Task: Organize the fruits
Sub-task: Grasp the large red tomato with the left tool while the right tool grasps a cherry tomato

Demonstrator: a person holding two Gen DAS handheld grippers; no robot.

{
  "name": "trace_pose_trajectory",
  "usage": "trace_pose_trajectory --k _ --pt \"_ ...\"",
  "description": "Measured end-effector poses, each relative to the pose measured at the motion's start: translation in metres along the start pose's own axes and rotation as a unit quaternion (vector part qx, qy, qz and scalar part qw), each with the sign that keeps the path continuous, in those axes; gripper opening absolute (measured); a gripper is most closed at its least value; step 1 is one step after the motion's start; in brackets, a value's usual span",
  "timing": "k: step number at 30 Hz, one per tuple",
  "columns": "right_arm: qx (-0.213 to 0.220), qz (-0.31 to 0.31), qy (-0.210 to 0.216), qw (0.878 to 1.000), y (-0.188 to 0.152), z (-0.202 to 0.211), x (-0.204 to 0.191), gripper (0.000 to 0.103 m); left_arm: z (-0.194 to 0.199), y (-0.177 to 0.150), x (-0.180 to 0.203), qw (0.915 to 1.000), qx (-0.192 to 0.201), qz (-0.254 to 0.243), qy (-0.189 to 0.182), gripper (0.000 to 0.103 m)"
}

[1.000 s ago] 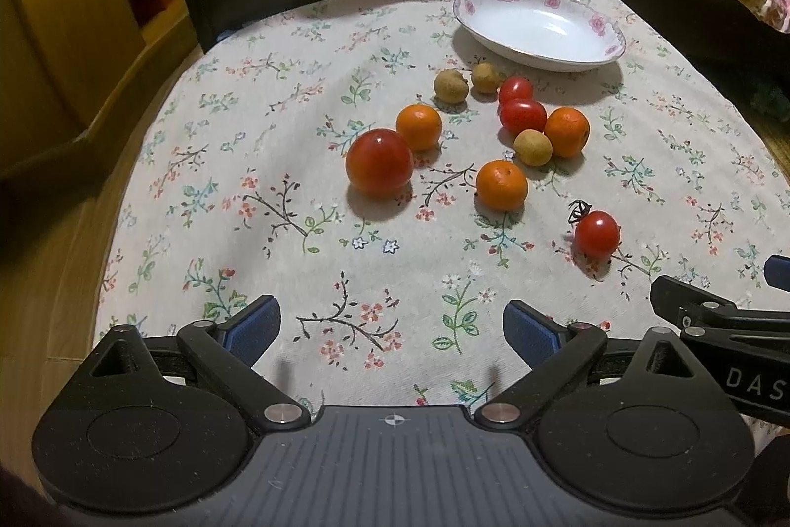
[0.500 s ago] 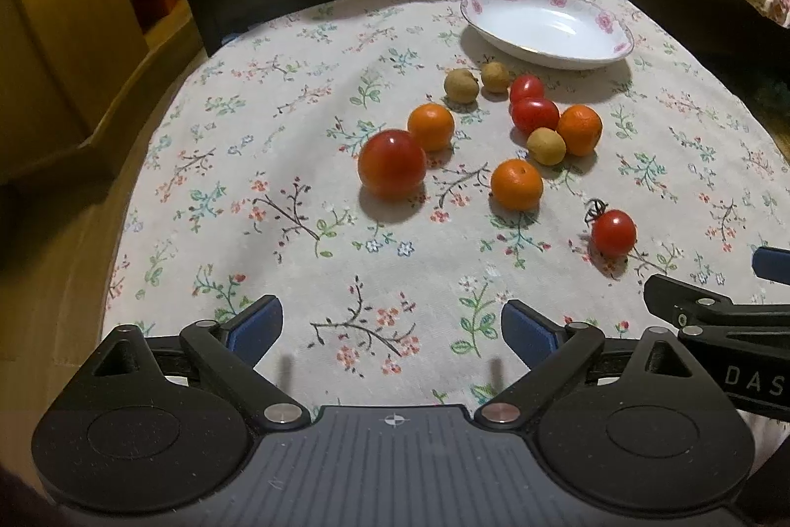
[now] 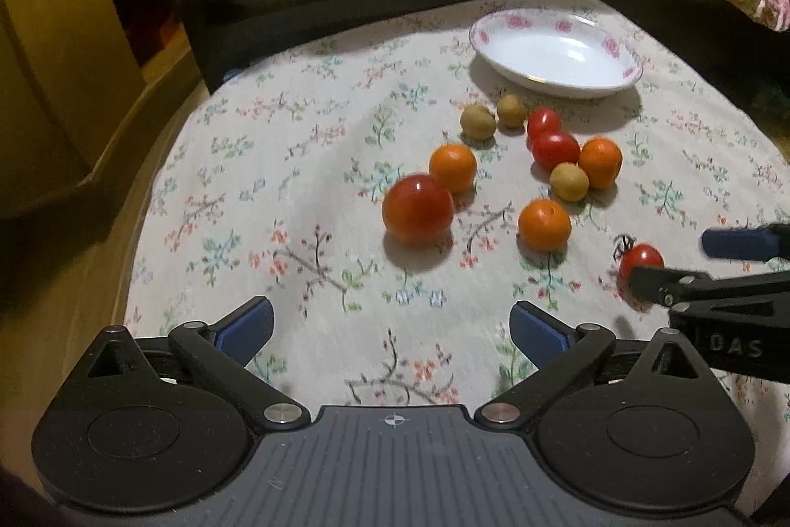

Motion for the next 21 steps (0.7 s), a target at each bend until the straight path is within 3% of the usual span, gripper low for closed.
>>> trace_pose_trajectory --k 8,13,21 --pt "-0.031 0.002 0.024 0.999 -0.003 -0.019 0.002 0.041 -0.011 0.021 0.007 0.999 0.035 -0.011 -0.024 0.097" --pt "-0.032 0.005 0.03 0.999 -0.003 -0.021 0.004 0.039 -0.026 0.03 0.013 0.9983 0.037 -0.026 -0.035 0.072" --pt "-0.031 -0.003 0.04 0.999 -0.003 -0.02 0.005 0.038 -0.047 0.033 0.021 0.9977 0.028 -0.04 -0.047 0.06"
Point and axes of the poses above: each gripper's, at about its wrist camera, not at the fingertips, and z roughly against the way its jaws point, x to its right, y to its top, the point moved 10 cm from there along -z, roughly the way its jaws point, and after that the axes turned 10 degrees about y, right-handed, at the moved point
